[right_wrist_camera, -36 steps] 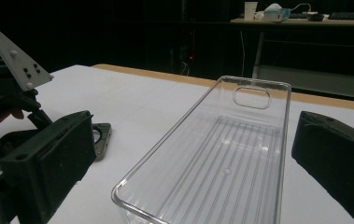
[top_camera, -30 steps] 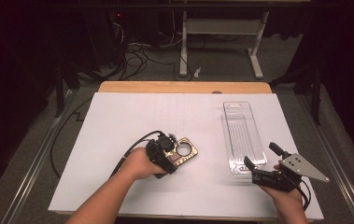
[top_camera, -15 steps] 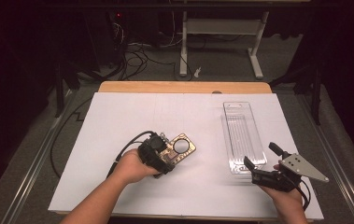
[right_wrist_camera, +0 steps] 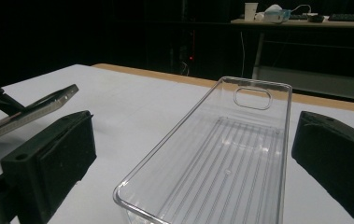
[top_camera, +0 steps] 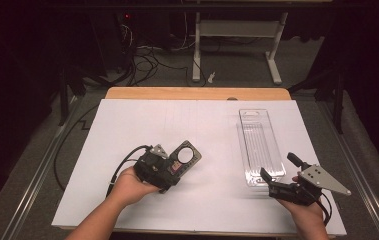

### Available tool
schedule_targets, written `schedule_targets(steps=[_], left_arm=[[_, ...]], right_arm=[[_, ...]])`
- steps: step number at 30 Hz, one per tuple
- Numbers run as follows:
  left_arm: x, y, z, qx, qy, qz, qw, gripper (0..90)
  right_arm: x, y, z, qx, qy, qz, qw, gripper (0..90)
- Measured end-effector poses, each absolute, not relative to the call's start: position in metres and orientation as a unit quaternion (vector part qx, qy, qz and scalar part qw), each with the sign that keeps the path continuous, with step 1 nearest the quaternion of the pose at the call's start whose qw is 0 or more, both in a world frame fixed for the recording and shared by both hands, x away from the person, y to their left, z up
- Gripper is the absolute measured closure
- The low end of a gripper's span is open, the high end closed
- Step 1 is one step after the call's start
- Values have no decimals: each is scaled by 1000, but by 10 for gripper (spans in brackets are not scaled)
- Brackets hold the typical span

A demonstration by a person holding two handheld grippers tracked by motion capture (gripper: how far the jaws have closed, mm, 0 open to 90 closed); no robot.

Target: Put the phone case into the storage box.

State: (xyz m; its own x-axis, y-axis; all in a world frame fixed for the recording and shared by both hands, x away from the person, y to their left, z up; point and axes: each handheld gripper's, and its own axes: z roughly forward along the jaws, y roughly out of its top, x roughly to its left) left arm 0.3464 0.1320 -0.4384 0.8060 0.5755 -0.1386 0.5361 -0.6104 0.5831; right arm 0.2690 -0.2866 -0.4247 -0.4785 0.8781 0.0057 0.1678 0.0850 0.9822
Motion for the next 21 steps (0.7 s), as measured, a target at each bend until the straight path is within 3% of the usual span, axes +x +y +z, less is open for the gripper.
schedule_targets(steps=[21], left_arm=[[330, 178, -449, 835, 341, 68, 427, 132]], right_arm=[[270, -287, -426, 396, 662, 547, 324, 3]])
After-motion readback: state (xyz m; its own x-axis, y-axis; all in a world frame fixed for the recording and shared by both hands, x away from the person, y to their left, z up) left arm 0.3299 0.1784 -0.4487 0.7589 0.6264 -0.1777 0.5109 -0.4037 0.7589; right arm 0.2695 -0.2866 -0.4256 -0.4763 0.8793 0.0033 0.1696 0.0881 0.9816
